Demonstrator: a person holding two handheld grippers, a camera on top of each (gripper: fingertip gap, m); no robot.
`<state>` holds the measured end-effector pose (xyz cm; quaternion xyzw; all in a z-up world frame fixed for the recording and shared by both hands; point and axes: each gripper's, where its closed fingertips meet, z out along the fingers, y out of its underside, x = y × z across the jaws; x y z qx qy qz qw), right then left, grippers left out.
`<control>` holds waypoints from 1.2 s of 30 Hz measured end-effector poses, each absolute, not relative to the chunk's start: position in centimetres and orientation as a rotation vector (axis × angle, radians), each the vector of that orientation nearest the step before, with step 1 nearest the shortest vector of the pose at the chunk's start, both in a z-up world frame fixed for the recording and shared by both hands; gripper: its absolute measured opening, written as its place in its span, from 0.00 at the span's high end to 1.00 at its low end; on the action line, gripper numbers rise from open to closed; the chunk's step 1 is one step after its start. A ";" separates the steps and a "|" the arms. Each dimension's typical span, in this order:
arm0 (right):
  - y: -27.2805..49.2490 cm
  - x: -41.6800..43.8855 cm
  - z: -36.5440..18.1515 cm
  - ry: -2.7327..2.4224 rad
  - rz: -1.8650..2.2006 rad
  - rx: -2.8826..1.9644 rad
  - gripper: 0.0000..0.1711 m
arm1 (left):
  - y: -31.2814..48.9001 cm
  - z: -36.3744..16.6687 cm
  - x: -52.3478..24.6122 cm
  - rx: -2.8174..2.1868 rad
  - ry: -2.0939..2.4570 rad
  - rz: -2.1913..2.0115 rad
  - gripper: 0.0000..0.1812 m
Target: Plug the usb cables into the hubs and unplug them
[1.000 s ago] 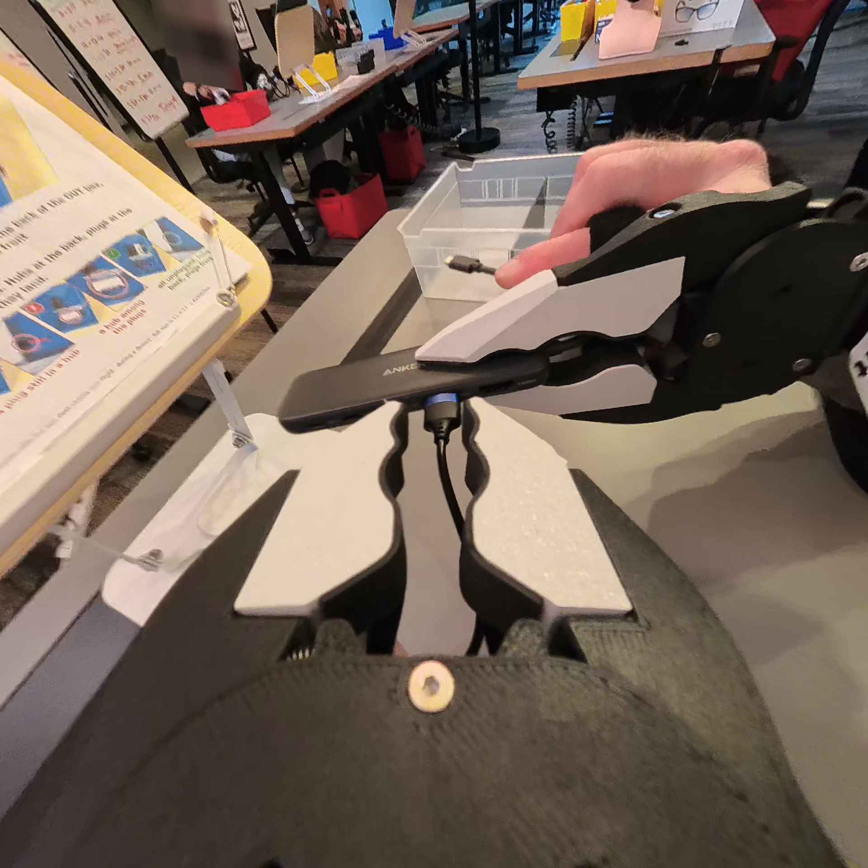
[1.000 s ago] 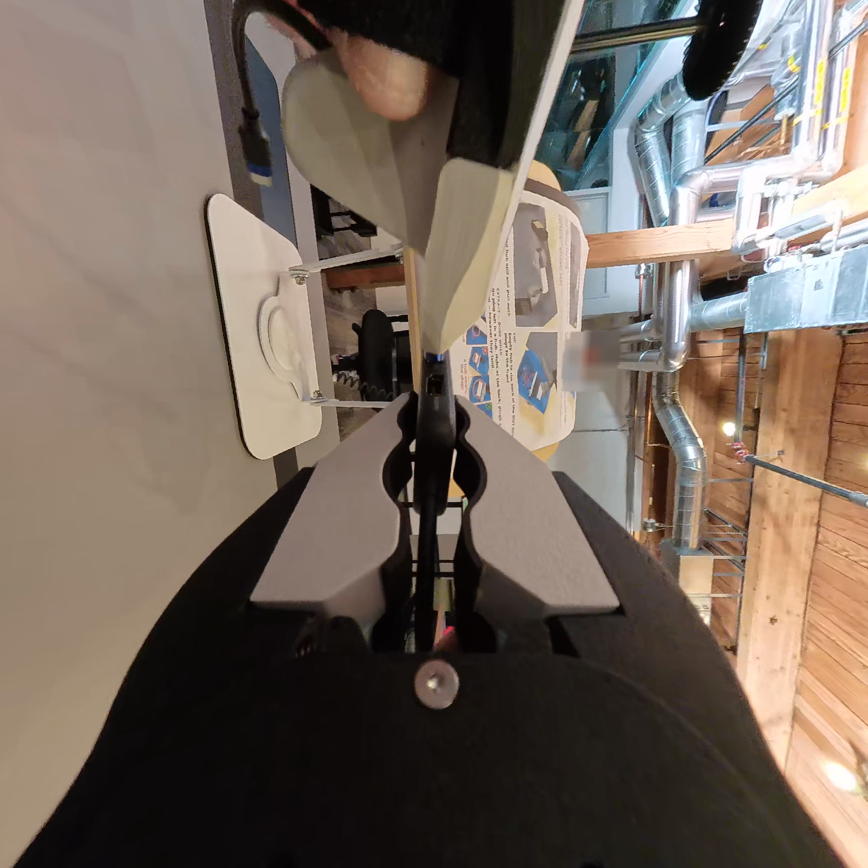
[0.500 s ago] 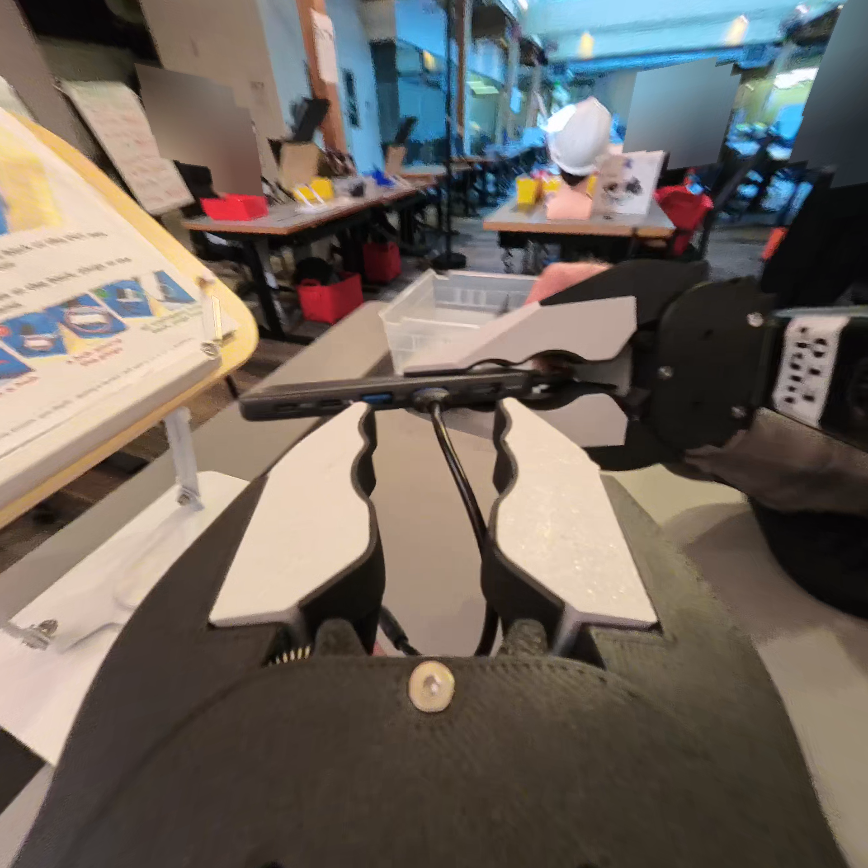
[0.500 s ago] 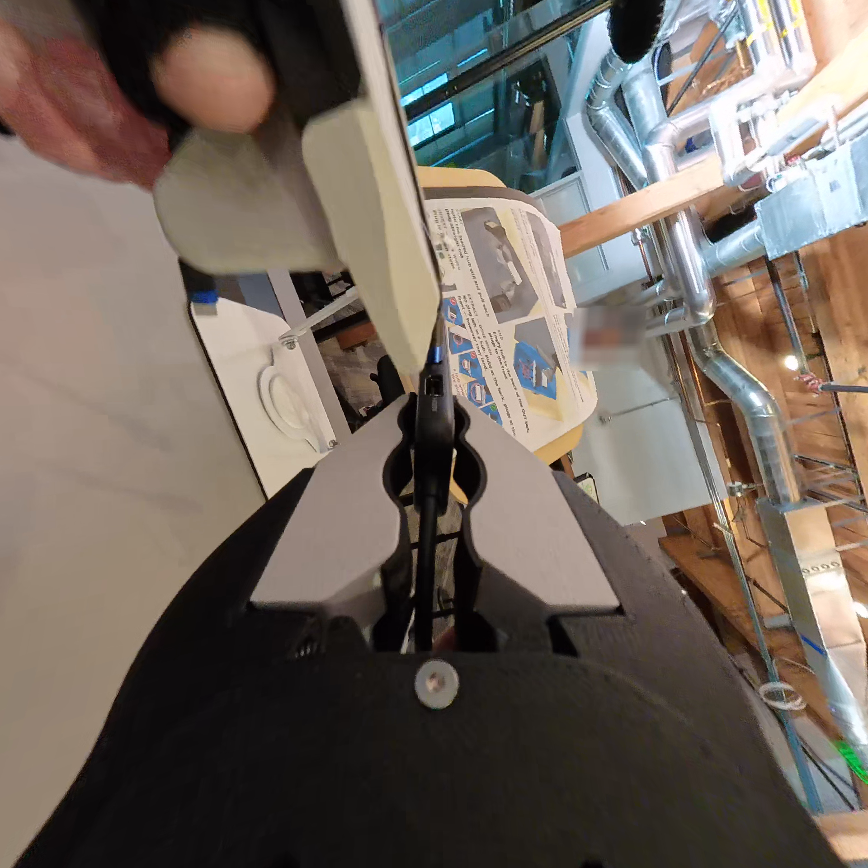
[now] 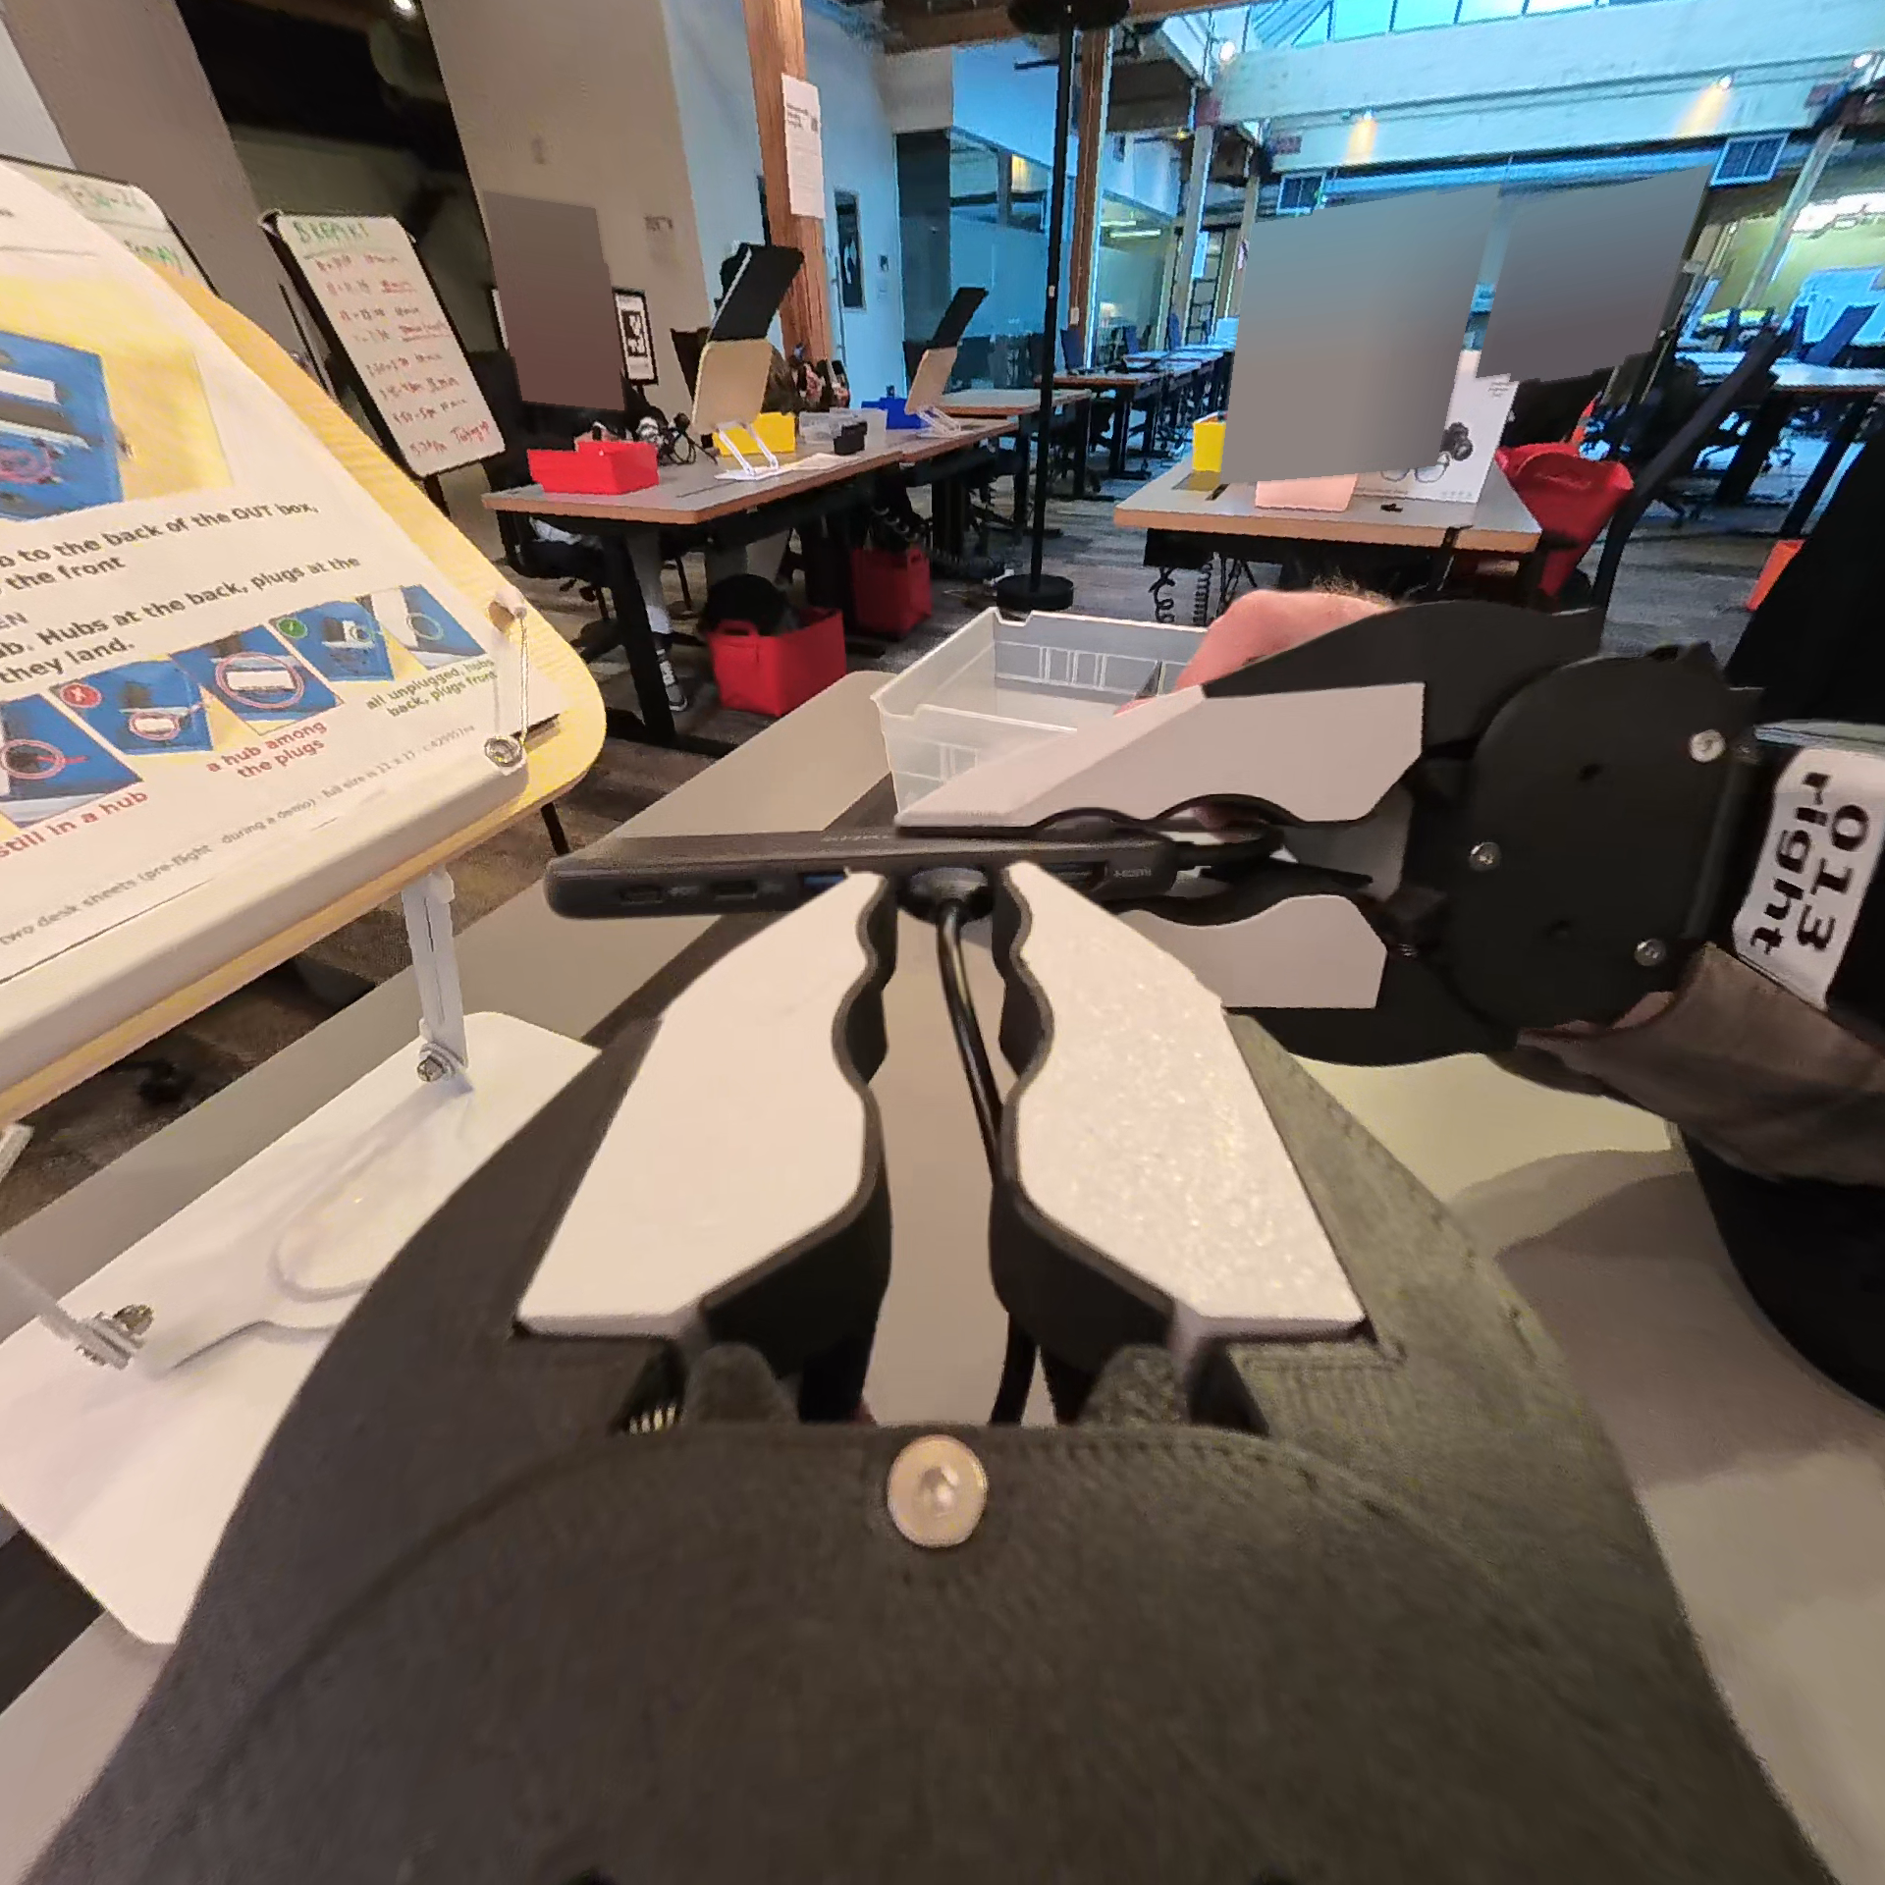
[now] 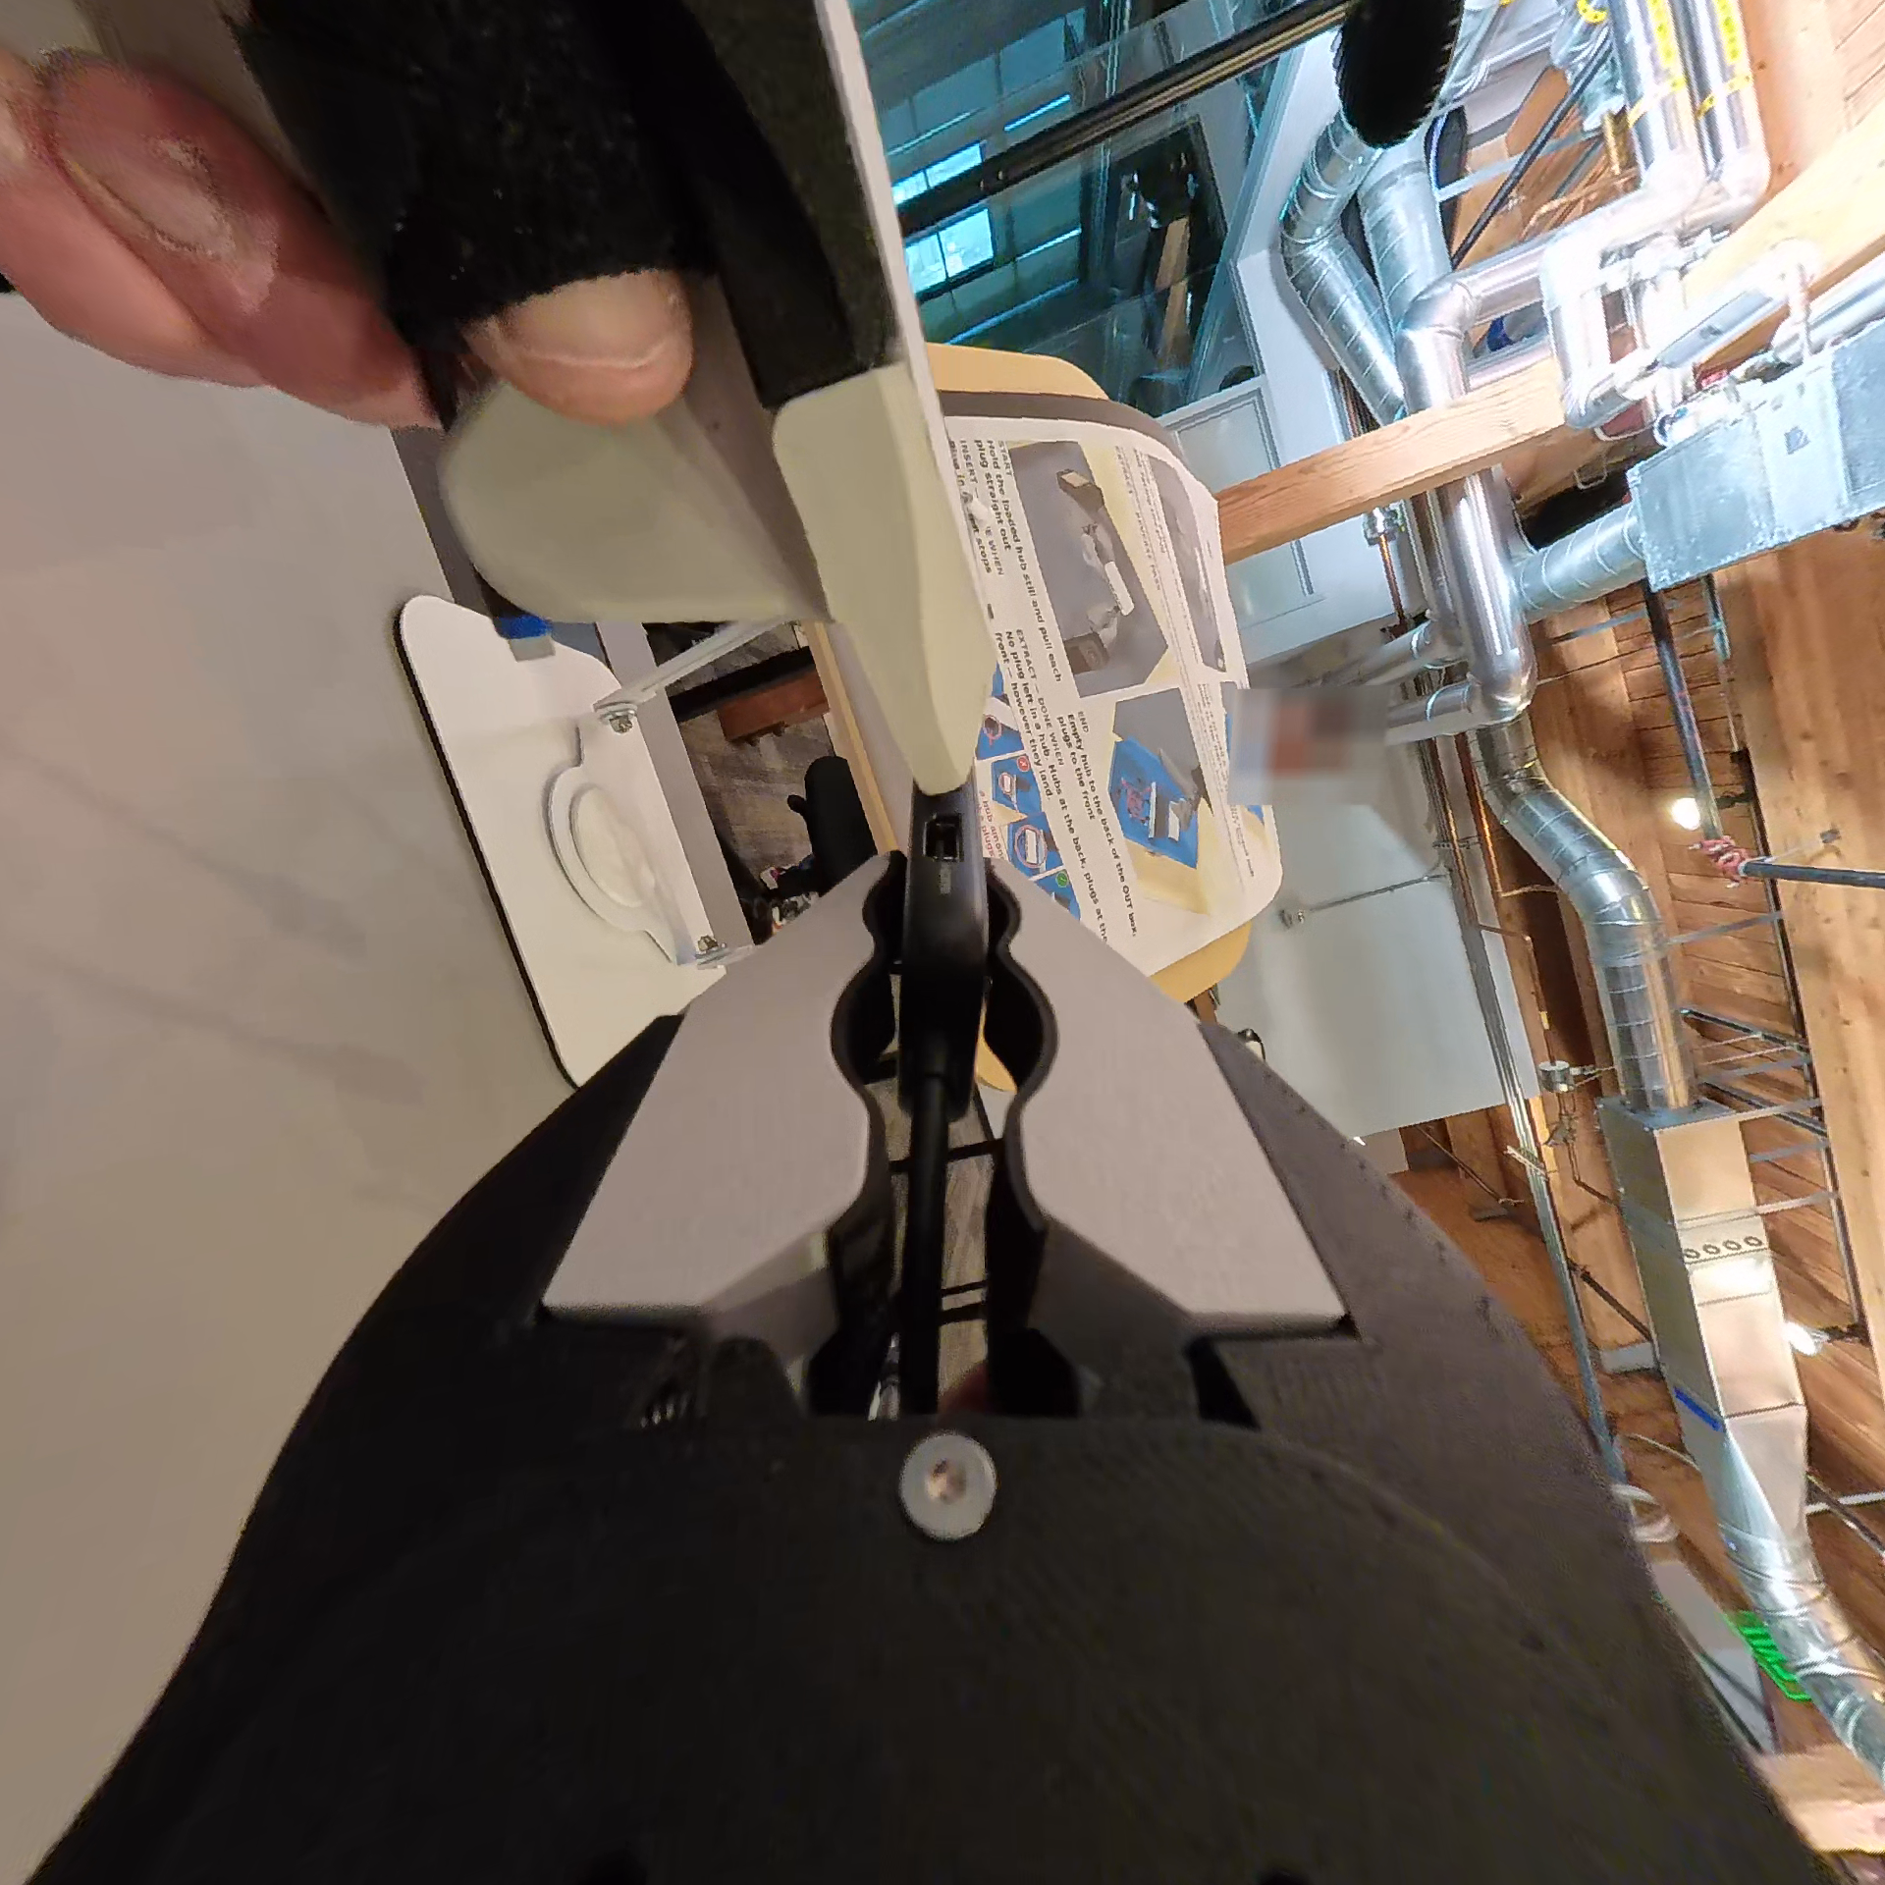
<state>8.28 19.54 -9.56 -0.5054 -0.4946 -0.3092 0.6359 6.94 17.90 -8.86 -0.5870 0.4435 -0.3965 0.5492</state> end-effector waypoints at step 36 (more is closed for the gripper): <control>20.7 8.8 -10.6 -1.211 -0.832 -1.211 0.94 | 17.3 -10.2 8.5 -1.402 1.014 -0.814 0.92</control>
